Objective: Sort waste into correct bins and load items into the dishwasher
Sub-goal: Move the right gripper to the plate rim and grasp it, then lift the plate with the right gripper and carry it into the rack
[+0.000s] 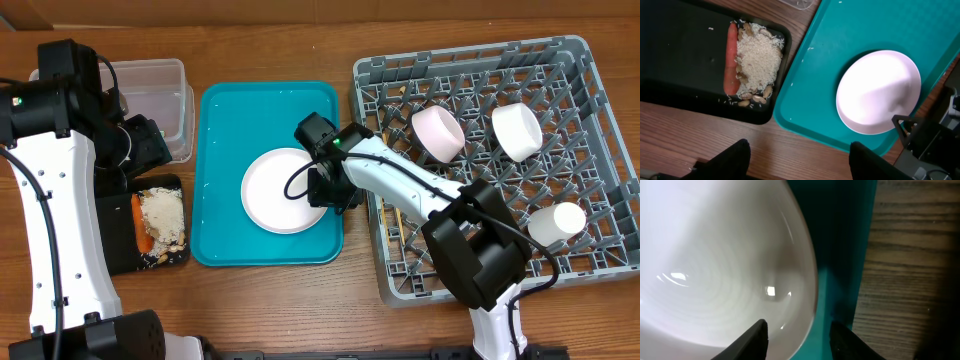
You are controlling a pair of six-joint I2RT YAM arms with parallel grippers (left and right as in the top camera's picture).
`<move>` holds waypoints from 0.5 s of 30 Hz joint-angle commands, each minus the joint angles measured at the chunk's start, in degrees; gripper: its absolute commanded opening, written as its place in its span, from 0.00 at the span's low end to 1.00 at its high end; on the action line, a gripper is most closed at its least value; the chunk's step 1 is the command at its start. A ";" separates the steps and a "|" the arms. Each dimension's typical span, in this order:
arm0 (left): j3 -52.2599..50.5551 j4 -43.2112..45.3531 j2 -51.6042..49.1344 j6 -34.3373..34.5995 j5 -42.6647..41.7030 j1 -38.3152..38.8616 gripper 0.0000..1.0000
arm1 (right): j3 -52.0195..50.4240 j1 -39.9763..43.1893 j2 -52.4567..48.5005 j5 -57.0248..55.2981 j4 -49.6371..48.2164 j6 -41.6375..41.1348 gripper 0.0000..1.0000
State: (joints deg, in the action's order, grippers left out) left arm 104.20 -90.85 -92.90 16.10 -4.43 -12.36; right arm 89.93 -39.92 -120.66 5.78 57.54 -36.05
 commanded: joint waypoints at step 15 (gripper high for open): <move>0.04 0.04 -0.33 -0.87 0.59 0.48 0.66 | 1.40 -1.20 -2.99 -1.90 -0.74 -1.44 0.04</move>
State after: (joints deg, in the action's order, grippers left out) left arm 104.18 -90.85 -92.90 16.10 -4.38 -12.36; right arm 90.37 -40.95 -123.07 6.28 56.18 -37.52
